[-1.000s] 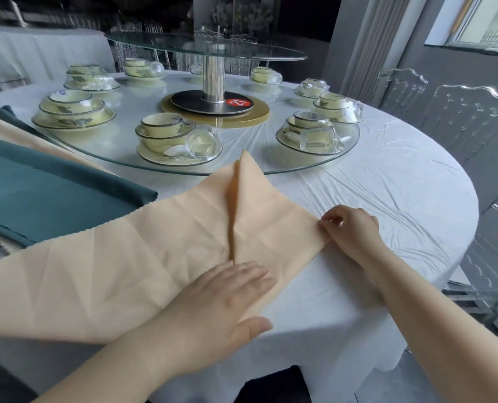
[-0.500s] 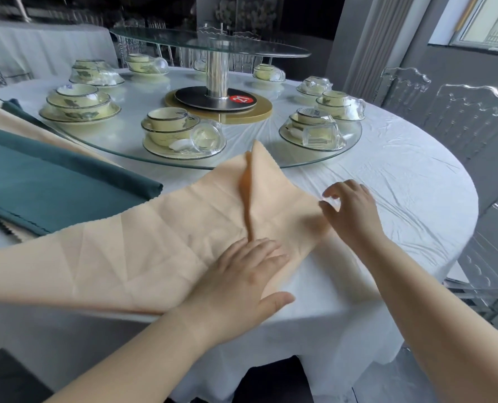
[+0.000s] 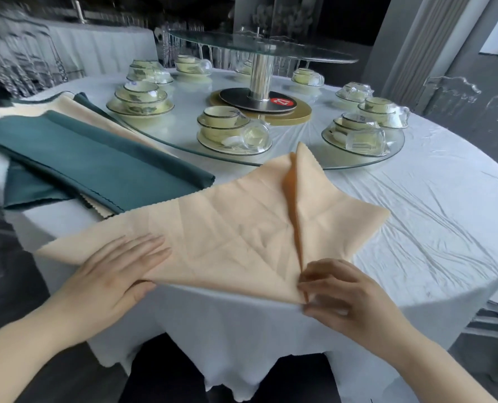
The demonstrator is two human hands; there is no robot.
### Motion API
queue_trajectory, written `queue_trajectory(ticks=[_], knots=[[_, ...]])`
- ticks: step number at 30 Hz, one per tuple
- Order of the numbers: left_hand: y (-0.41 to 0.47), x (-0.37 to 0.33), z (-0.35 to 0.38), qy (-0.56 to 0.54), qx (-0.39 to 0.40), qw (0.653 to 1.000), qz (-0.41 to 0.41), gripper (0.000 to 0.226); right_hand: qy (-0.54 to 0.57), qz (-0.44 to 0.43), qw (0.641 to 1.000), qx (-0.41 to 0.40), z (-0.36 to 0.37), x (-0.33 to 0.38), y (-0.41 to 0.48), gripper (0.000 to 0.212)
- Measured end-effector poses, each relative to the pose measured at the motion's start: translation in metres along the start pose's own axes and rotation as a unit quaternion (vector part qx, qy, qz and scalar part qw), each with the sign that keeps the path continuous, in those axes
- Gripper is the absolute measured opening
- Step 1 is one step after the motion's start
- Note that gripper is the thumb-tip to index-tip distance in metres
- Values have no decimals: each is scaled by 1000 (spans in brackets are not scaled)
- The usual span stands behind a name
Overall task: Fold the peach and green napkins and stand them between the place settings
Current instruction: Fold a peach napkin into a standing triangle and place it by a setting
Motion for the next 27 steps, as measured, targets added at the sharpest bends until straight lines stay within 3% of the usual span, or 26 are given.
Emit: queue_trajectory(ticks=[4, 9, 15, 18, 19, 21, 23, 24, 25, 27], knots=[[-14, 25, -13, 20, -30, 999, -15, 44, 83, 44, 995, -30, -2, 0, -1, 42], [-26, 46, -26, 23, -86, 995, -54, 50, 42, 55, 996, -53, -5, 2, 0, 40], [-40, 67, -54, 60, -126, 985, -102, 49, 79, 108, 990, -36, -14, -6, -1, 17], [-40, 66, -73, 0, -145, 982, -123, 44, 86, 120, 989, 15, -18, -6, -2, 39], [-37, 66, -75, -31, -123, 982, -141, 36, 94, 137, 985, 38, -18, -6, -1, 42], [-27, 59, -83, -92, -75, 981, -156, 41, 110, 159, 978, 72, -22, -11, 5, 39], [-11, 49, -97, -142, -48, 979, -140, 42, 95, 164, 981, 49, -34, -21, 18, 35], [-1, 43, -103, -176, -29, 975, -132, 30, 107, 185, 976, 31, -42, -32, 25, 19], [9, 39, -106, -204, -4, 970, -131, 23, 115, 203, 973, 6, -51, -47, 32, 18], [33, 28, -105, -223, 59, 965, -125, 24, 90, 231, 968, -36, -65, -78, 46, 32]])
Point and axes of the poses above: each hand's wrist, its own y-axis towards the middle knuckle, its own z-axis out of the palm, x = y × z, the point moved 8 cm from there along y, towards the middle knuckle, and after that the axes turned 3 degrees about -y, right-handed, at the moved point
